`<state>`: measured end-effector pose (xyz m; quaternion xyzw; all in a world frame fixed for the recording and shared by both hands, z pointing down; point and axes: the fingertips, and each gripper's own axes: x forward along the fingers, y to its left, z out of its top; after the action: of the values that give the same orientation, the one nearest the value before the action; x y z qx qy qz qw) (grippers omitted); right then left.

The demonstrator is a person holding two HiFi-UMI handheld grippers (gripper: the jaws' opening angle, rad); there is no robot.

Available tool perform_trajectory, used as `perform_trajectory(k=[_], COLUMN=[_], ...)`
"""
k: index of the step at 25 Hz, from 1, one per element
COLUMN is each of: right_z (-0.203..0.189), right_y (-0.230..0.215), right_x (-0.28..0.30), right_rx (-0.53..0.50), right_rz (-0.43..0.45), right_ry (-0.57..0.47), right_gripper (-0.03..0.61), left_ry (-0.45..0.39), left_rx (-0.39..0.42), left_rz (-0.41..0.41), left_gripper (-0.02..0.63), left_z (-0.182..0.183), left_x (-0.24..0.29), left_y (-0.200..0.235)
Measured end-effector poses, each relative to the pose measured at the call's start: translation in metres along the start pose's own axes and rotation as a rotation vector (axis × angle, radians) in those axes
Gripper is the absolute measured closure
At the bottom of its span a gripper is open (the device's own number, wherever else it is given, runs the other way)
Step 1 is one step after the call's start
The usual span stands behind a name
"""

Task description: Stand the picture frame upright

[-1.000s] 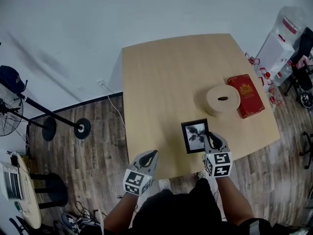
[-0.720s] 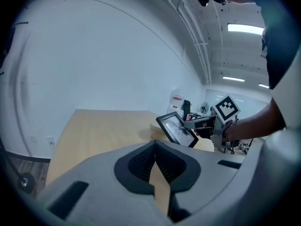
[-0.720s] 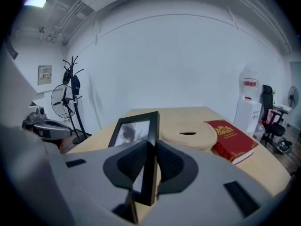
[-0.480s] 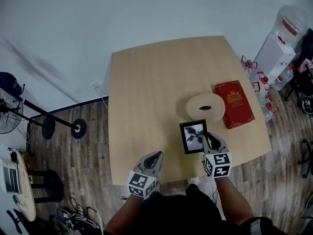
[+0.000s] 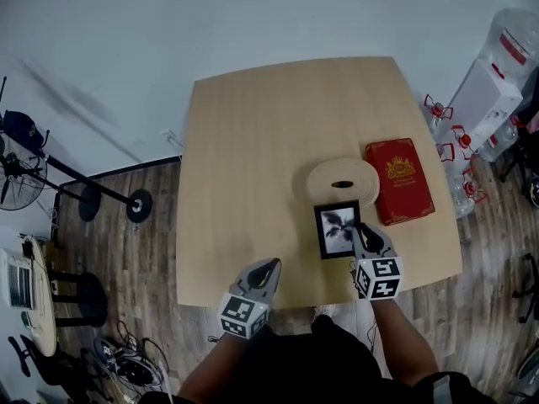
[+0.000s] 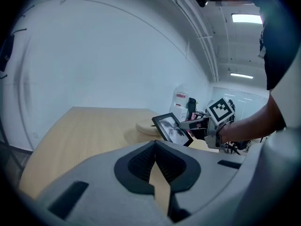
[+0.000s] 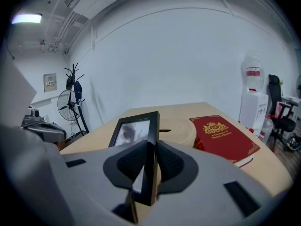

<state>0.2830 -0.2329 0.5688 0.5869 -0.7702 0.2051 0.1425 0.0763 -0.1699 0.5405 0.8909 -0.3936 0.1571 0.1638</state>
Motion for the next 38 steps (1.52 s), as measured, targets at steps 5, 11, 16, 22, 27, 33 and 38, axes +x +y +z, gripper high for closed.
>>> perform_trajectory(k=[5, 11, 16, 22, 27, 33, 38], right_z=[-0.009, -0.022, -0.030, -0.040, -0.044, -0.046, -0.046], right_y=[-0.017, -0.038, -0.043, -0.043, -0.045, -0.047, -0.046], right_x=[0.006, 0.014, 0.023, 0.037, 0.043, 0.047, 0.046], right_rx=[0.020, 0.055, 0.068, 0.066, 0.055, 0.049, 0.018], right_rz=[0.014, 0.015, 0.028, 0.010, -0.013, -0.041, -0.059], right_ry=[0.004, 0.007, 0.011, 0.030, 0.037, 0.033, 0.034], right_gripper=[0.511, 0.509, 0.509, 0.509, 0.509, 0.509, 0.508], left_ry=[0.008, 0.003, 0.035, 0.029, 0.026, 0.033, 0.035], left_rx=[-0.004, -0.027, -0.063, -0.046, -0.047, -0.053, -0.061], left_rz=[0.030, 0.088, 0.107, 0.120, 0.120, 0.114, 0.114], left_gripper=[0.614, 0.614, 0.614, 0.614, 0.614, 0.614, 0.614], left_z=[-0.005, -0.020, -0.040, -0.040, -0.036, -0.041, -0.044], left_x=[0.003, -0.003, -0.011, -0.012, -0.008, -0.005, -0.005], left_y=[-0.012, -0.023, -0.034, -0.035, -0.034, -0.033, -0.031])
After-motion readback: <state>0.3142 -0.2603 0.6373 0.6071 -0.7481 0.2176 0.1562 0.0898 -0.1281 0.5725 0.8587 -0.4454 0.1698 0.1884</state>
